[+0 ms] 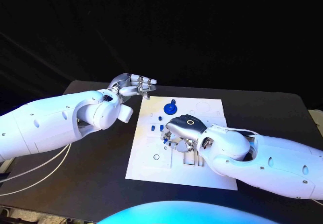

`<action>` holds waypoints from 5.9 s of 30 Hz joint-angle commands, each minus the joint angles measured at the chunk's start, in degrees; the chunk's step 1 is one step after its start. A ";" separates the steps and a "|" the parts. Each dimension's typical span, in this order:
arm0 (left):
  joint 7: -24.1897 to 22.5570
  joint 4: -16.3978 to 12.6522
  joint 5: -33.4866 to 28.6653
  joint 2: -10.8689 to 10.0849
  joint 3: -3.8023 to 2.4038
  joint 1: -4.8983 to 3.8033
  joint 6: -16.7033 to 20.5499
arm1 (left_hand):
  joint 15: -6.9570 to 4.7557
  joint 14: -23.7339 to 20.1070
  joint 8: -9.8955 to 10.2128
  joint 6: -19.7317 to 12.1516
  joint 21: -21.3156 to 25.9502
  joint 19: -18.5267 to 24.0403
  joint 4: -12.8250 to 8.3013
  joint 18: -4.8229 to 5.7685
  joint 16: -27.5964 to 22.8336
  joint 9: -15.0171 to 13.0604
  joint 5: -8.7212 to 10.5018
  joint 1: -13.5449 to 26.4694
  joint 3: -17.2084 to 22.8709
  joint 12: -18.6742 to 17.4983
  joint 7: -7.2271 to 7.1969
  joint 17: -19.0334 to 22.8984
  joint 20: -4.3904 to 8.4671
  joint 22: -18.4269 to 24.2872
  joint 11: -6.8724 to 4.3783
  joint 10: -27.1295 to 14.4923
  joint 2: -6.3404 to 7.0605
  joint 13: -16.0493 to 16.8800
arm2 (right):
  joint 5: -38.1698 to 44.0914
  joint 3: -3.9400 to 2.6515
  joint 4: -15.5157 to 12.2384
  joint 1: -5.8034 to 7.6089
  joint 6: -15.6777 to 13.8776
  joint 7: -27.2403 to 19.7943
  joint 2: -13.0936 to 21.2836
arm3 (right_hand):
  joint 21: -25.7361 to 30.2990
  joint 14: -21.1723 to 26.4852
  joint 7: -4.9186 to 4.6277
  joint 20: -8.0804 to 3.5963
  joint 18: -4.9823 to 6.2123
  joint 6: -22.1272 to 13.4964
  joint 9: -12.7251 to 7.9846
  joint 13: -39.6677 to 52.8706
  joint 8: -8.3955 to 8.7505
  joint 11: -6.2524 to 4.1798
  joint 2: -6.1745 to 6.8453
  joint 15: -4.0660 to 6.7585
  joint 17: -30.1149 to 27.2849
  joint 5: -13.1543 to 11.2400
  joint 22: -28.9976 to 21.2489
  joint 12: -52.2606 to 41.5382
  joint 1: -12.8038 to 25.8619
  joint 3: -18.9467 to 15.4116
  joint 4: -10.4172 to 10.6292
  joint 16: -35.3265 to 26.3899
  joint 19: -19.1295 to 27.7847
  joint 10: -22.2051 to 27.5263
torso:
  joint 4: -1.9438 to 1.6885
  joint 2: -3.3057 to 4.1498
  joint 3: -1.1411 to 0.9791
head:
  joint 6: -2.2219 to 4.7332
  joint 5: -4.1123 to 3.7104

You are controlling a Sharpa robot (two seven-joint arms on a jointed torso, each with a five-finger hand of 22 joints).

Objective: Assemble the parts on the task board

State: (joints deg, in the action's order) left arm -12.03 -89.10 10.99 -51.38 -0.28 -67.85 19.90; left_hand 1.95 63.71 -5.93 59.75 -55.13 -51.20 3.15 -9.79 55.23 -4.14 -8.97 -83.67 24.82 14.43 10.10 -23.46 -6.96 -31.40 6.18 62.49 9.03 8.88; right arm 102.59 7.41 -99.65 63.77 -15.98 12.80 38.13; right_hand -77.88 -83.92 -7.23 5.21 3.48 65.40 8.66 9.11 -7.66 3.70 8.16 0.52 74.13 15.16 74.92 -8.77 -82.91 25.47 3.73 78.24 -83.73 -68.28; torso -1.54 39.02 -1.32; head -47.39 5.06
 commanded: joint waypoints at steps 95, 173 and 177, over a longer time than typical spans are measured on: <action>0.77 -0.27 0.26 0.00 -0.03 -0.05 -1.27 | 0.06 -0.42 -0.22 -0.24 0.42 0.06 -0.46 -0.77 -0.43 0.04 -0.07 -0.32 -0.14 0.52 0.25 0.16 -0.31 0.12 0.26 -1.14 -0.77 -0.02 | 0.56 -0.07 0.16 -0.78 1.55 2.45 2.45 | 4.74 -2.28 -2.15 1.68 0.35 -4.81 -1.45 -2.03 3.23 2.30 3.19 -1.59 -2.46 3.18 7.15 2.70 6.73 -3.53 0.21 -1.17 2.31 6.29 | 0.18 -0.15 -0.04 | -0.59 0.53; 1.03 0.08 -0.12 -0.14 0.09 -0.03 -1.97 | 0.06 -0.35 -0.29 -0.35 0.37 -0.04 -0.69 -0.79 -0.38 0.05 -0.07 -0.55 -0.16 0.86 0.27 0.20 -0.33 0.10 0.26 -1.36 -1.10 0.04 | -3.87 -0.75 3.06 3.89 9.29 2.99 9.55 | 3.98 -2.65 0.00 0.07 -0.07 -2.51 -1.98 -3.29 2.18 -0.06 -1.20 0.28 -2.30 -0.84 8.58 -3.16 0.20 -12.56 3.45 -0.06 0.65 1.31 | 0.45 -0.34 0.11 | 0.61 -1.52; 1.03 0.08 -0.11 -0.16 0.09 -0.03 -1.95 | 0.06 -0.35 -0.29 -0.35 0.37 -0.04 -0.69 -0.79 -0.38 0.05 -0.07 -0.55 -0.16 0.86 0.27 0.20 -0.33 0.10 0.26 -1.36 -1.10 0.04 | -3.87 -0.74 3.24 3.77 9.23 3.01 9.37 | 3.98 -2.66 -0.01 0.05 -0.07 -2.37 -1.97 -3.34 2.17 -0.07 -1.22 0.30 -2.26 -0.84 8.60 -3.05 0.14 -12.24 3.44 -0.02 0.65 1.14 | 0.42 -0.31 0.11 | 0.53 -1.51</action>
State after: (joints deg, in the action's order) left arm -10.82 -88.86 10.85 -51.57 -0.17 -67.85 18.89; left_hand 1.95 63.71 -5.93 59.55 -54.94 -51.20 2.68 -9.80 55.01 -4.17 -8.97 -84.12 24.66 14.97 10.30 -23.33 -6.96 -31.35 6.36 61.50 8.59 8.87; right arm 98.51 6.67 -96.49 67.61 -7.56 16.07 47.59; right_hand -73.54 -84.07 -7.25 5.22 3.50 62.55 6.61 5.84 -5.30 3.57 6.98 0.39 71.77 14.17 74.90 -12.00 -82.09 12.84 7.18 77.92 -82.71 -66.76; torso -1.09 38.69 -1.21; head -46.80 3.53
